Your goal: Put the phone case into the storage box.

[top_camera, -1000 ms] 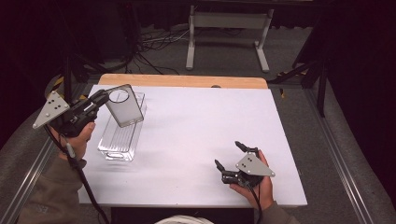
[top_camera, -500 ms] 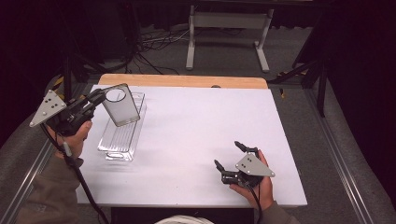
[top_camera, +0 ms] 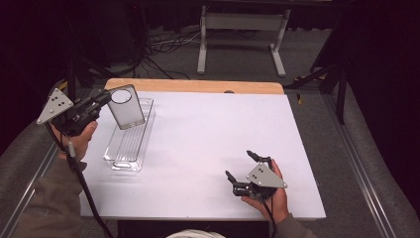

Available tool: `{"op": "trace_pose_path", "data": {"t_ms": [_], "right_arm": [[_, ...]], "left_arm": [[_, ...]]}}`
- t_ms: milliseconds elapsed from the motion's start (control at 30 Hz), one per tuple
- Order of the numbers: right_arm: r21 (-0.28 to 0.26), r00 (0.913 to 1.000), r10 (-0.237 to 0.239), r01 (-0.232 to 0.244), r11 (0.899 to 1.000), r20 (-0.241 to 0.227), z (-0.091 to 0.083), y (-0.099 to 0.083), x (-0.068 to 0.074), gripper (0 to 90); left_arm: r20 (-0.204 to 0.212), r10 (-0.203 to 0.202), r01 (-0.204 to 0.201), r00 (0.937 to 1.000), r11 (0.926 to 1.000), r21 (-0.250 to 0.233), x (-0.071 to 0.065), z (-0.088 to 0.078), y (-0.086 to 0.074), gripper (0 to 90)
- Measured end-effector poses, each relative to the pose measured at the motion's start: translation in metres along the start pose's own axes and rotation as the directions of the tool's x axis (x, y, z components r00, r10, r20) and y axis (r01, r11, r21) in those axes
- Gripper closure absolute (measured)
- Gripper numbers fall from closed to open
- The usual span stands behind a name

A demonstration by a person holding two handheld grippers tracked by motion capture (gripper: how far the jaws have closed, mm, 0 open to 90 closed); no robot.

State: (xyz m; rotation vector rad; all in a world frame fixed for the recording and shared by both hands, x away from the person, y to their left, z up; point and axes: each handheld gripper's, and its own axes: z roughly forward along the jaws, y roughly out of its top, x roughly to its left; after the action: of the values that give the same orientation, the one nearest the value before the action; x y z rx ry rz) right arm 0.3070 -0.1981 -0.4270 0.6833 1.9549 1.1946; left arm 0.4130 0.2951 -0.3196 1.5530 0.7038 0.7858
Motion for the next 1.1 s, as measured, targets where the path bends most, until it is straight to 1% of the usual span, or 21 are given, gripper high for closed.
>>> {"op": "trace_pose_path", "data": {"t_ms": [133, 233, 267, 300, 400, 467, 533, 633, 700, 767, 833, 867, 1067, 1100], "right_arm": [[0.007, 0.9999, 0.009, -0.009, 1.000, 0.007, 0.002, -0.001, -0.002, 12.3], [0.011, 0.9999, 0.008, -0.008, 1.000, 0.011, 0.003, 0.000, -0.002, 12.3], [0.013, 0.9999, 0.007, -0.007, 1.000, 0.011, 0.003, 0.000, -0.002, 12.4], [0.013, 0.9999, 0.007, -0.007, 1.000, 0.012, 0.004, 0.000, -0.001, 12.3], [0.014, 0.9999, 0.006, -0.006, 1.000, 0.013, 0.004, -0.001, -0.002, 12.3], [0.015, 0.9999, 0.009, -0.009, 1.000, 0.014, 0.004, -0.001, -0.003, 12.3], [0.014, 0.9997, 0.018, -0.018, 1.000, 0.018, 0.004, -0.002, -0.005, 12.4], [0.019, 0.9994, 0.030, -0.030, 0.999, 0.019, 0.007, -0.003, -0.007, 12.4], [0.022, 0.9994, 0.029, -0.029, 0.999, 0.020, 0.008, -0.002, -0.007, 12.5], [0.024, 0.9994, 0.028, -0.028, 0.999, 0.019, 0.009, -0.001, -0.008, 12.7], [0.023, 0.9993, 0.033, -0.033, 0.999, 0.020, 0.011, 0.000, -0.008, 12.8], [0.025, 0.9992, 0.036, -0.036, 0.999, 0.020, 0.011, 0.000, -0.009, 12.9], [0.034, 0.9991, 0.035, -0.036, 0.999, 0.025, 0.013, 0.000, -0.008, 13.0], [0.035, 0.9991, 0.034, -0.035, 0.999, 0.026, 0.013, 0.000, -0.008, 13.0]], "left_arm": [[0.000, -0.001, 0.001, 1.0000, 0.9995, 0.031, 0.010, 0.015, -0.003, 80.7], [-0.021, 0.016, -0.015, 0.9996, 0.9984, 0.055, 0.014, 0.026, -0.005, 80.7], [-0.021, 0.016, -0.015, 0.9997, 0.9982, 0.059, 0.016, 0.030, -0.006, 80.7], [-0.017, 0.010, -0.008, 0.9998, 0.9973, 0.073, 0.019, 0.035, -0.008, 80.7], [-0.022, 0.006, -0.004, 0.9997, 0.9956, 0.093, 0.024, 0.044, -0.012, 80.7], [-0.028, 0.000, 0.003, 0.9996, 0.9952, 0.098, 0.028, 0.051, -0.015, 80.7], [-0.017, -0.009, 0.011, 0.9998, 0.9949, 0.101, 0.033, 0.057, -0.017, 80.7], [-0.022, -0.004, 0.006, 0.9997, 0.9931, 0.117, 0.039, 0.067, -0.020, 80.7], [-0.019, -0.006, 0.008, 0.9998, 0.9914, 0.131, 0.042, 0.072, -0.022, 80.7], [-0.004, -0.003, 0.003, 1.0000, 0.9910, 0.134, 0.046, 0.078, -0.025, 80.7], [-0.009, 0.007, -0.005, 0.9999, 0.9893, 0.146, 0.048, 0.084, -0.028, 80.7], [-0.003, 0.009, -0.009, 1.0000, 0.9883, 0.152, 0.050, 0.086, -0.029, 80.7], [-0.009, -0.005, 0.006, 0.9999, 0.9859, 0.167, 0.057, 0.097, -0.039, 80.7], [-0.009, -0.001, 0.003, 1.0000, 0.9842, 0.177, 0.059, 0.099, -0.040, 80.7]]}}
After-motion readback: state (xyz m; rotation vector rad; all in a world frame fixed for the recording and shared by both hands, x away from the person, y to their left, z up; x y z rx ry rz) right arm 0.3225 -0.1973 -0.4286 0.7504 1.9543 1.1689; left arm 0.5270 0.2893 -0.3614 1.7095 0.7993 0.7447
